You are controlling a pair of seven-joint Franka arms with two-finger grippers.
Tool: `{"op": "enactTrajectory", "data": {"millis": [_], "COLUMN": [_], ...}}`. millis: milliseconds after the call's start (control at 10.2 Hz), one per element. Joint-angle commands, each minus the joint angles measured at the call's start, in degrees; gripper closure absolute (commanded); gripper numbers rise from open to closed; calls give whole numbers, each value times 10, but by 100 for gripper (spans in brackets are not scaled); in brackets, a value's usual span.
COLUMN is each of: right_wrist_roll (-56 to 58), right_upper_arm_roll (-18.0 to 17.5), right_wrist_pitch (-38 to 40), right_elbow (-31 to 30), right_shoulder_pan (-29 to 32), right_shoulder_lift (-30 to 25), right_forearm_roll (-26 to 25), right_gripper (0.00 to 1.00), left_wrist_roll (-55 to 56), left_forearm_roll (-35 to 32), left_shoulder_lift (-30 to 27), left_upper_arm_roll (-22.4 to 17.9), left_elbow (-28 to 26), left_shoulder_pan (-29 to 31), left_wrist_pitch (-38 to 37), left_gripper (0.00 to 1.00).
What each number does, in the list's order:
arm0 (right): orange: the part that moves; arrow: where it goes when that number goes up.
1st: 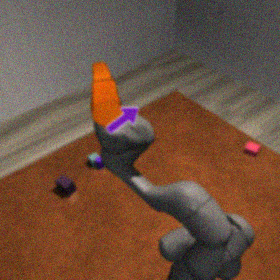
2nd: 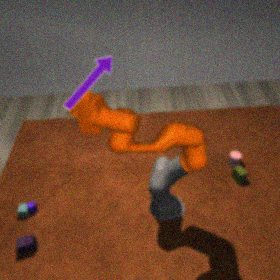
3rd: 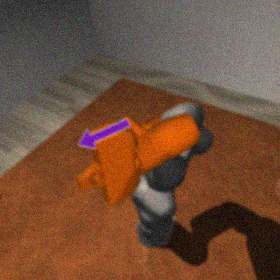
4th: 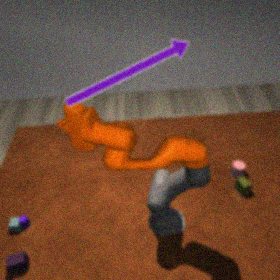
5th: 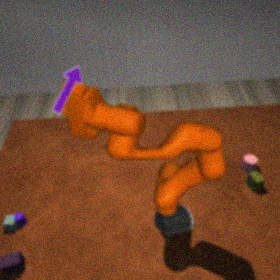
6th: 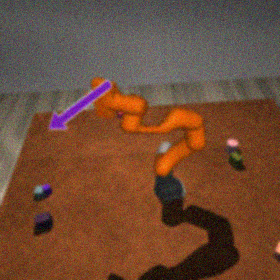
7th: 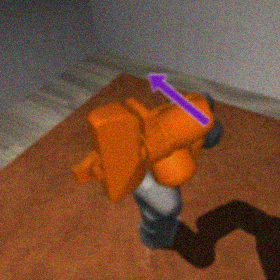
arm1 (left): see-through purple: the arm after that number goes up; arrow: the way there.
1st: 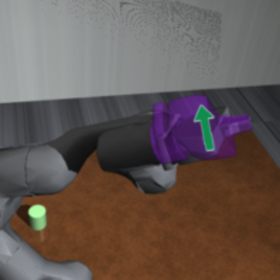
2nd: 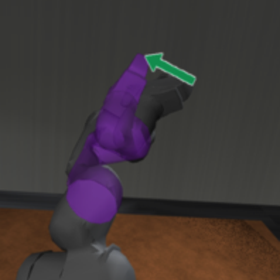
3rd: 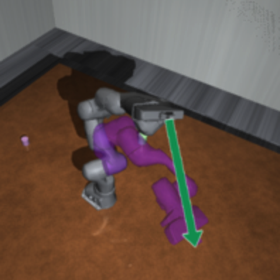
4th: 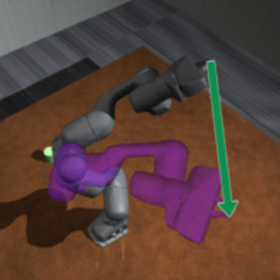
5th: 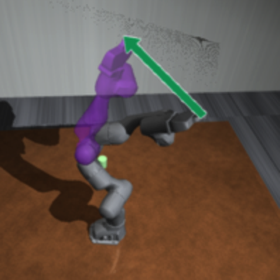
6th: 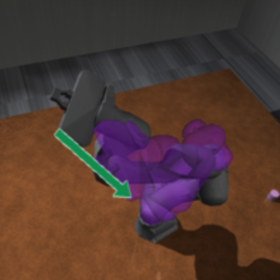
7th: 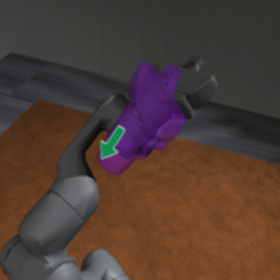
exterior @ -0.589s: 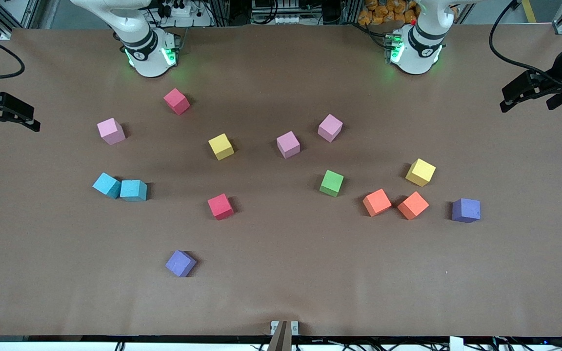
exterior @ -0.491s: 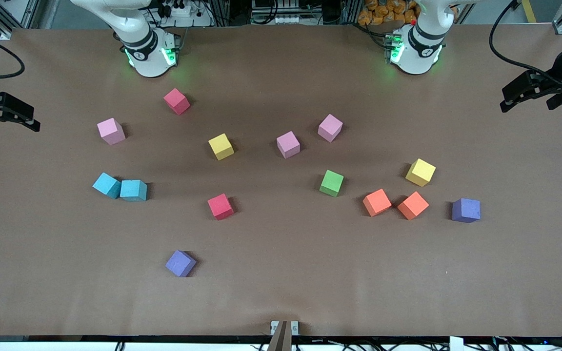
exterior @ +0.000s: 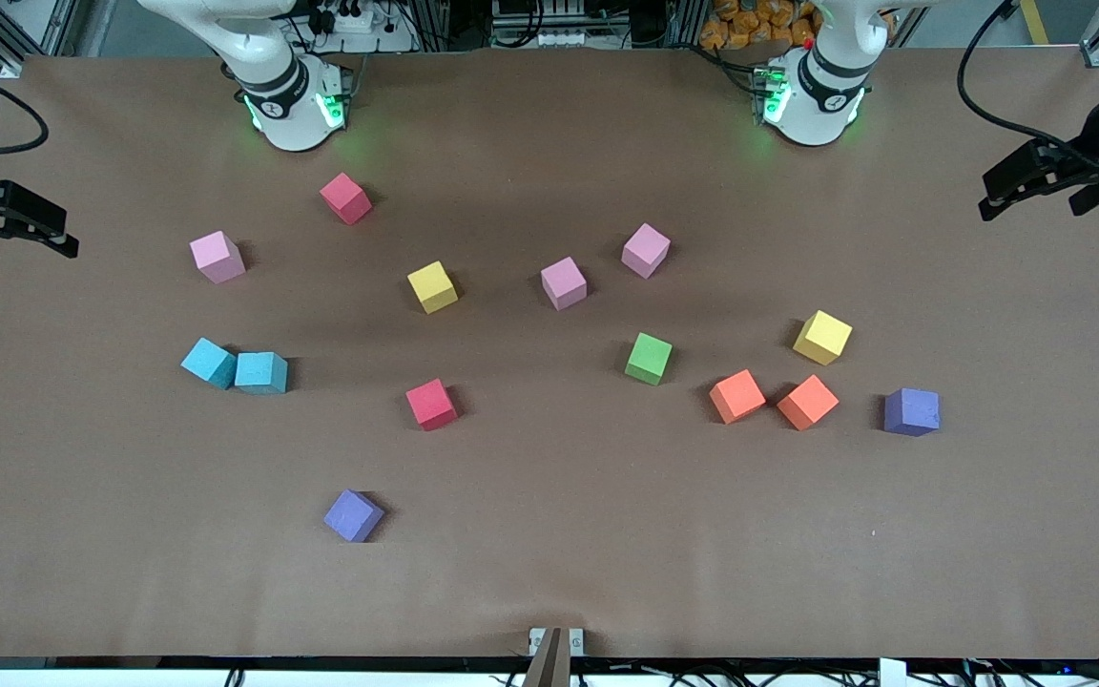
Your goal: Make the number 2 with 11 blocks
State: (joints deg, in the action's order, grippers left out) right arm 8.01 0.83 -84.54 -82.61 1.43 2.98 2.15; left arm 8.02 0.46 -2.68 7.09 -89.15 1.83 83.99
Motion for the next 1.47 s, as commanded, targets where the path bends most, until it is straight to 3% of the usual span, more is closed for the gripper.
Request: {"op": "enactTrajectory", "data": {"millis": [0,98,393,589,786,982,1178,1277,1375], "right_wrist_roll": [-5,-5,-8,-7,-6,-1,-3,-10,-18], "right_upper_arm_roll": [0,0,0,0,0,-1,1,0,0], "right_wrist_pitch": [-1,-7,-32,-48,-67,-70,-70,-83,-122], "right_elbow": [1,1,3,4,3,4,1,-4,-40], "right_shoulder_pan": [1,1,-2,1,-3,-45,-78,-87,-90], "right_shoulder_lift": [-1,1,34,68,99,135,161,170,174], "right_forearm_roll": [2,2,5,52,90,89,65,3,-15], "right_gripper": [0,0,0,0,0,0,0,0,0], "left_wrist_roll": [2,16,198,254,279,293,302,319,360], "left_forearm_roll": [8,21,39,53,53,54,56,56,55], "left_shoulder_lift": [-2,-5,-10,-9,0,18,55,72,88], "left_upper_arm_roll": [26,42,58,103,115,114,114,113,114], "left_elbow": [-55,-82,-184,-228,-249,-265,-280,-300,-322], "left_shoulder_pan": [-6,-6,-62,-65,-70,-107,-137,-160,-176], "left_wrist_pitch": [21,45,150,201,223,235,266,300,335], "left_gripper": [0,0,0,0,0,0,0,0,0]}}
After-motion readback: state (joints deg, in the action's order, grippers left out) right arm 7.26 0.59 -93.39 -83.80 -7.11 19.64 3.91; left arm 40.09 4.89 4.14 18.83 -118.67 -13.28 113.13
